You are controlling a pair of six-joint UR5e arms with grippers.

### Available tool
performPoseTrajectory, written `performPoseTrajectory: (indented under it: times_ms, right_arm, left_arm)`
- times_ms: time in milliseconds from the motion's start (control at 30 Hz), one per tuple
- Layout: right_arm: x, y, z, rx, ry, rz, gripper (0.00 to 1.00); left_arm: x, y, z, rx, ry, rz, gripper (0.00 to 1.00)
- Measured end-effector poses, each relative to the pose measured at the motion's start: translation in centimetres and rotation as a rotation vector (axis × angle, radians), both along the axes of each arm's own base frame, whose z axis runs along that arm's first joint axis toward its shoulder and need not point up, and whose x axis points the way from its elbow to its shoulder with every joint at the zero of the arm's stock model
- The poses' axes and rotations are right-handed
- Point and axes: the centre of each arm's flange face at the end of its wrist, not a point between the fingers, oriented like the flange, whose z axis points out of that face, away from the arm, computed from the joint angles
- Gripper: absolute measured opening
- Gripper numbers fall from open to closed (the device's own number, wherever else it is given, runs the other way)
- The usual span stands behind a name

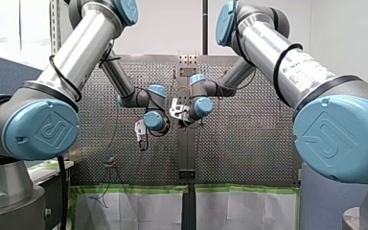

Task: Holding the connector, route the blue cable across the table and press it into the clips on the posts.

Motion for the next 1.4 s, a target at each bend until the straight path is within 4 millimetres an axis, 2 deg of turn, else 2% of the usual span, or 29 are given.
performPoseTrajectory:
  times_ms: [100,133,167,200,233,267,300,333,367,433,467,500,533,800,1000,1233,1400]
  right_arm:
    - [0.0,0.0,0.0,0.0,0.0,0.0,0.0]
    - [0.0,0.0,0.0,0.0,0.0,0.001,0.0]
    - [0.0,0.0,0.0,0.0,0.0,0.001,0.0]
    - [0.0,0.0,0.0,0.0,0.0,0.002,0.0]
    - [0.0,0.0,0.0,0.0,0.0,0.002,0.0]
    - [0.0,0.0,0.0,0.001,0.001,0.003,0.0]
    - [0.0,0.1,0.0,0.001,0.001,0.003,0.0]
    - [0.0,0.1,0.0,0.001,0.001,0.003,0.0]
    - [0.0,0.1,0.0,0.001,0.001,0.003,0.0]
    - [0.0,0.1,0.0,0.002,0.002,0.004,0.0]
    - [0.0,0.1,0.0,0.002,0.002,0.005,0.0]
    - [0.0,0.1,0.0,0.002,0.002,0.005,0.0]
    - [0.1,0.2,0.0,0.003,0.003,0.006,0.0]
    - [-0.1,0.4,0.1,0.011,0.022,0.012,0.0]
    - [-0.5,0.7,1.4,0.012,0.039,0.015,0.0]
    - [-1.0,1.3,4.8,0.001,0.028,0.014,0.0]
    - [-1.7,2.0,6.4,-0.003,0.022,0.01,0.0]
  left_arm:
    - [-0.1,-0.1,-0.1,0.007,0.005,0.003,1.0]
    - [-0.2,-0.3,-0.1,0.014,0.007,0.004,0.93]
    - [-0.4,-0.4,-0.1,0.02,0.008,0.005,0.93]
    - [-0.4,-0.4,-0.1,0.025,0.009,0.007,0.77]
    - [-0.6,-0.5,-0.1,0.032,0.009,0.012,0.67]
    - [-0.6,-0.6,-0.1,0.036,0.008,0.016,0.67]
    - [-0.7,-0.6,-0.1,0.038,0.007,0.021,0.54]
    - [-0.7,-0.7,-0.1,0.04,0.005,0.027,0.36]
    - [-0.8,-0.7,0.0,0.039,0.003,0.033,0.36]
    - [-0.8,-0.8,0.0,0.033,-0.006,0.046,0.11]
    - [-0.8,-0.8,0.0,0.031,-0.009,0.05,0.11]
    - [-0.8,-0.8,0.1,0.03,-0.011,0.053,0.03]
    - [-0.8,-0.9,0.1,0.028,-0.014,0.055,0.0]
    - [-1.0,-1.0,0.2,0.021,-0.02,0.082,0.0]
    - [-1.5,-0.7,0.3,0.027,0.004,0.112,0.0]
    - [-2.3,-0.6,2.8,0.012,0.009,0.12,0.0]
    - [-2.8,-0.4,4.8,-0.002,0.008,0.121,0.0]
